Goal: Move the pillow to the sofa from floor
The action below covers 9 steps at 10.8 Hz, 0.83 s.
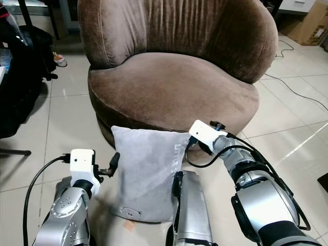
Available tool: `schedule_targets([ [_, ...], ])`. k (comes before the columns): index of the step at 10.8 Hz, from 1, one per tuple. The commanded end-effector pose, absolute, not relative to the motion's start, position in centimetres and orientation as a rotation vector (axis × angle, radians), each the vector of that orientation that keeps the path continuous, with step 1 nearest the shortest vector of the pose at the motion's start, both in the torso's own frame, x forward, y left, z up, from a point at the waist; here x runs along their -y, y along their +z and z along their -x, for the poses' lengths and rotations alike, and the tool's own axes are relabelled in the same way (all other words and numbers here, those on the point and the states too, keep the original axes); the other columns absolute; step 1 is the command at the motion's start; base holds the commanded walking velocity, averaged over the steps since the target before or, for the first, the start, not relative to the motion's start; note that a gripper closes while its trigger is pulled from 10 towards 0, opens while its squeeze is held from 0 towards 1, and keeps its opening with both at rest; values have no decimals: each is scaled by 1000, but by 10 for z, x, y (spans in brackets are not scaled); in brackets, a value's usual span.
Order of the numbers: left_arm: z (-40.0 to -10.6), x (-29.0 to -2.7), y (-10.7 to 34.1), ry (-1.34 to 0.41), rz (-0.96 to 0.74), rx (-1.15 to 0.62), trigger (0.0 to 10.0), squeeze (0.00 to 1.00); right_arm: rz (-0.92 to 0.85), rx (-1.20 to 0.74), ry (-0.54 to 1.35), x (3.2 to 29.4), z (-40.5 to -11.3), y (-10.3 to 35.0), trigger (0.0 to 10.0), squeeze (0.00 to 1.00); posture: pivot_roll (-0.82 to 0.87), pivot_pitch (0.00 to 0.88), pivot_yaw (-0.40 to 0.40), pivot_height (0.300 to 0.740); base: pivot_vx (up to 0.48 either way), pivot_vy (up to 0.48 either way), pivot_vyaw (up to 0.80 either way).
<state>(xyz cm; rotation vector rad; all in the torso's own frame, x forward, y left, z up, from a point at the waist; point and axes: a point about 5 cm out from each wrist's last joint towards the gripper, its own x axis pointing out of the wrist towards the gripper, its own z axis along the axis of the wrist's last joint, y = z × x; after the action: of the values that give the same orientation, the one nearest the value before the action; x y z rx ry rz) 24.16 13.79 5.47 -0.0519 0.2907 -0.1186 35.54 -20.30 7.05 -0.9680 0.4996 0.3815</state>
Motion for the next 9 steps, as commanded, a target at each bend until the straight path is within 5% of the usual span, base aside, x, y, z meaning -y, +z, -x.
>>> schedule_targets([
  [1,-241,-132,58,-139,51,-286,10000,0,1011,-531,370,211,-351,66,10000,0,-16,53,-142,412,0,0,0],
  [2,-240,-133,59,-139,51,-287,10000,0,1341,-475,488,208,-349,63,10000,0,-14,53,-147,412,0,0,0],
  [3,-240,-133,59,-138,52,-287,10000,0,1423,-446,521,207,-349,64,10000,0,-15,52,-149,412,0,0,0],
  [4,-241,-133,59,-134,53,-284,10000,0,1720,-341,632,205,-348,63,10000,0,-18,44,-153,412,0,0,0],
  [9,-247,-132,63,-147,45,-273,10000,0,1896,-167,713,192,-349,64,10000,0,-27,23,-138,412,0,0,0],
])
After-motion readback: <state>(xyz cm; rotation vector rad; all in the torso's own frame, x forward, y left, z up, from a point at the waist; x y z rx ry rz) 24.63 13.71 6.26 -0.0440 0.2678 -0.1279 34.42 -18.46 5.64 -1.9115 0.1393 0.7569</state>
